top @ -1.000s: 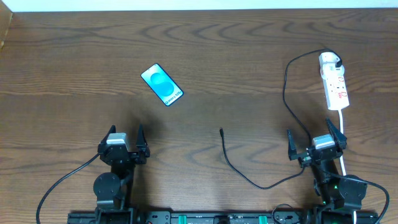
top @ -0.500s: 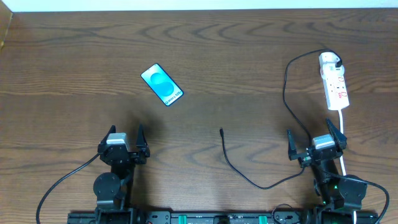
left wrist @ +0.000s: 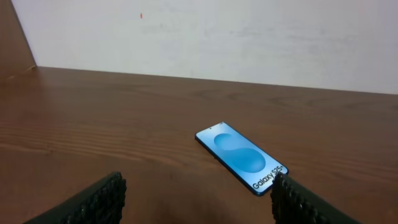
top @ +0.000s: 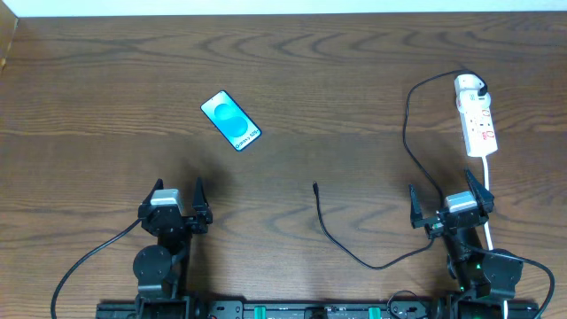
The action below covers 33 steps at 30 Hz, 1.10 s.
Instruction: Plug charger to phone and switch on socket
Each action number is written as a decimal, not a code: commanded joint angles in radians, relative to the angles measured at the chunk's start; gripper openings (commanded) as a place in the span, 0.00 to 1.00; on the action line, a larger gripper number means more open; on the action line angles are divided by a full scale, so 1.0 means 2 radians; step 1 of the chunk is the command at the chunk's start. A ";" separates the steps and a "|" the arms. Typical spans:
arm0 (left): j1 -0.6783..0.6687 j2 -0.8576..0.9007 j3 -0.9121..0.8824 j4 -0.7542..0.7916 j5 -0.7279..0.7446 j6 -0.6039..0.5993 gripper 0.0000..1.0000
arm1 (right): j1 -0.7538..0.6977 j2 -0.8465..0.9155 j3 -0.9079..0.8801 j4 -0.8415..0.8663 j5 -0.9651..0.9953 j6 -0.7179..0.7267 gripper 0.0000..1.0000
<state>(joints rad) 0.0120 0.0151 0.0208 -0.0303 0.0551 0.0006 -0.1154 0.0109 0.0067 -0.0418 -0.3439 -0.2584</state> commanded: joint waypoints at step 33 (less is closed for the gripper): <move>-0.001 0.225 0.180 -0.010 -0.034 0.002 0.75 | 0.002 -0.002 -0.001 -0.003 0.000 -0.006 0.99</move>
<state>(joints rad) 0.0120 0.4049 0.3180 -0.0540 -0.0032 0.0002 -0.1154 0.0113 0.0067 -0.0422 -0.3435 -0.2588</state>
